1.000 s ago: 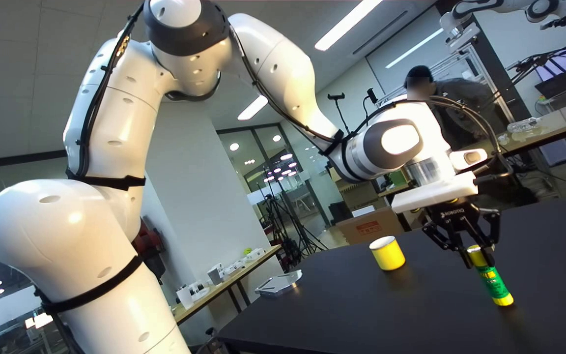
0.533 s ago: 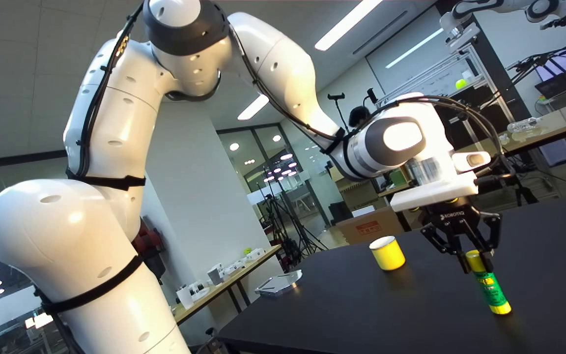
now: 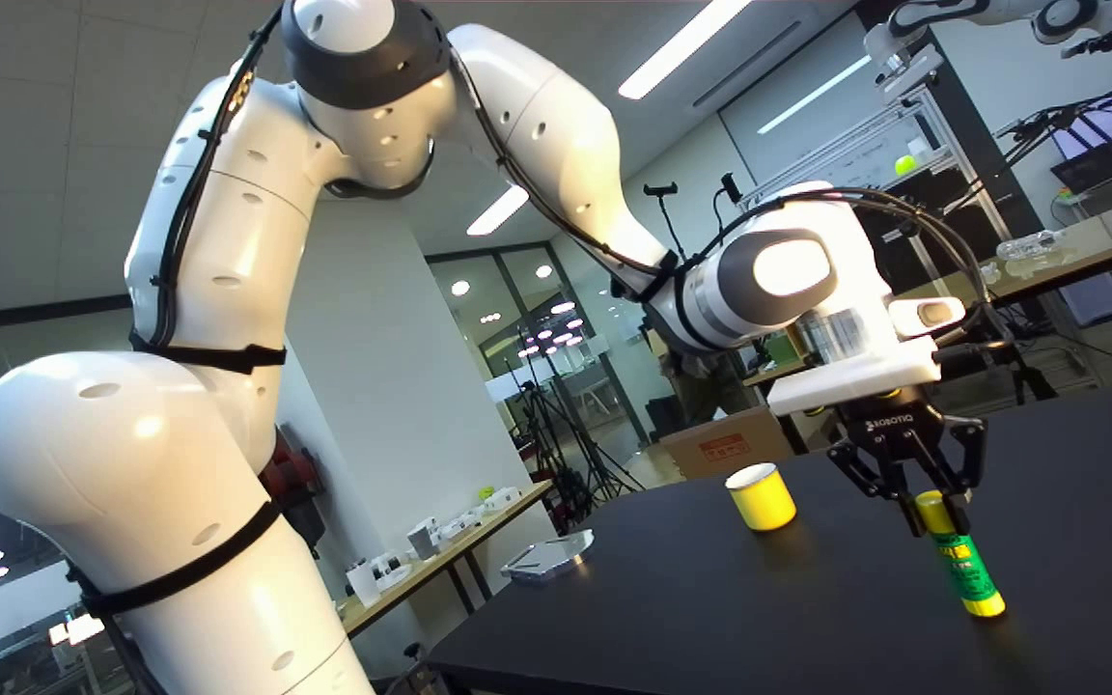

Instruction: Put the glue stick on the table

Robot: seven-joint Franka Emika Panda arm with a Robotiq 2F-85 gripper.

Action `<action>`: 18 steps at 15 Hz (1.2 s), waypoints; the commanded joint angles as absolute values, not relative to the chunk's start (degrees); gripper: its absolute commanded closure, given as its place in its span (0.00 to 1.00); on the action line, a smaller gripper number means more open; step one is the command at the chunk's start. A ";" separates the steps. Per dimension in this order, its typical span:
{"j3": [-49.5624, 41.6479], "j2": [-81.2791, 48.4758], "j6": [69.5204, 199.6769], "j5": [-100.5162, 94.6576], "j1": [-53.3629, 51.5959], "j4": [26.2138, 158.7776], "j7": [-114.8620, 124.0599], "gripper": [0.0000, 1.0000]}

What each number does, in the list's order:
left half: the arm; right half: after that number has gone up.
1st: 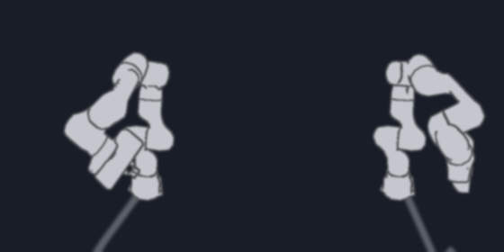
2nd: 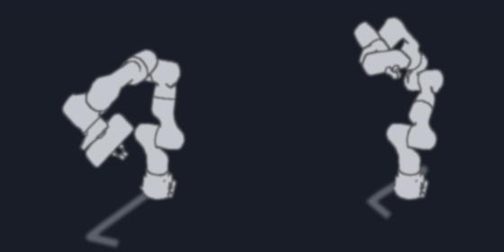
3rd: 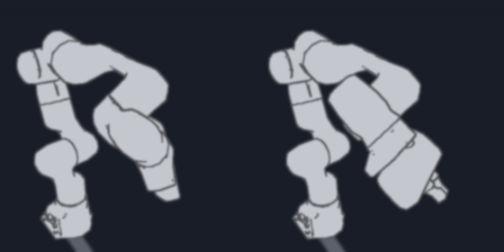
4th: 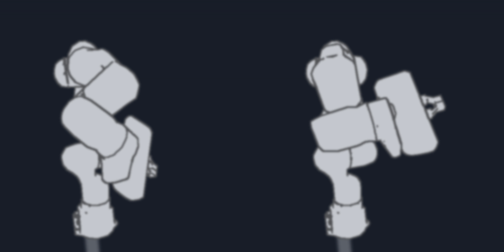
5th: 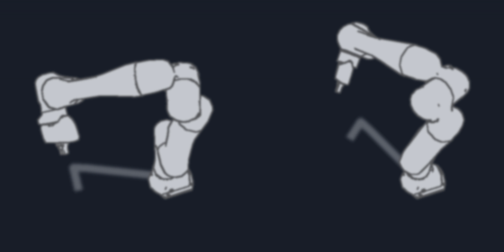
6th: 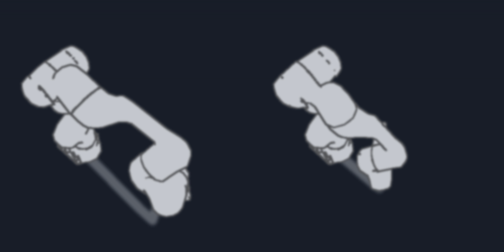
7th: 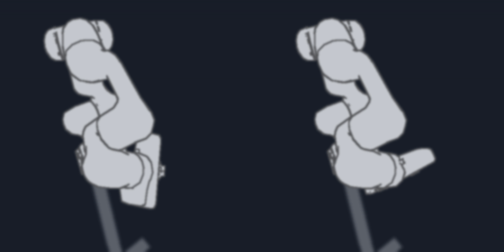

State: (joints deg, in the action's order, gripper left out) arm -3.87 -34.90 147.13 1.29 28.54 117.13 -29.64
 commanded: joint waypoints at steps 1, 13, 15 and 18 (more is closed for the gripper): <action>-3.53 -35.15 149.49 1.94 28.76 117.22 -30.40 0.92; -3.73 -35.49 149.94 0.79 28.47 117.19 -30.57 0.36; -4.00 -31.82 149.75 0.60 28.22 119.51 -30.42 0.22; -2.88 -25.39 149.52 1.41 28.22 124.50 -31.84 0.02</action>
State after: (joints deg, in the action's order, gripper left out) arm -3.48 -33.17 150.02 1.11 28.53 118.20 -30.65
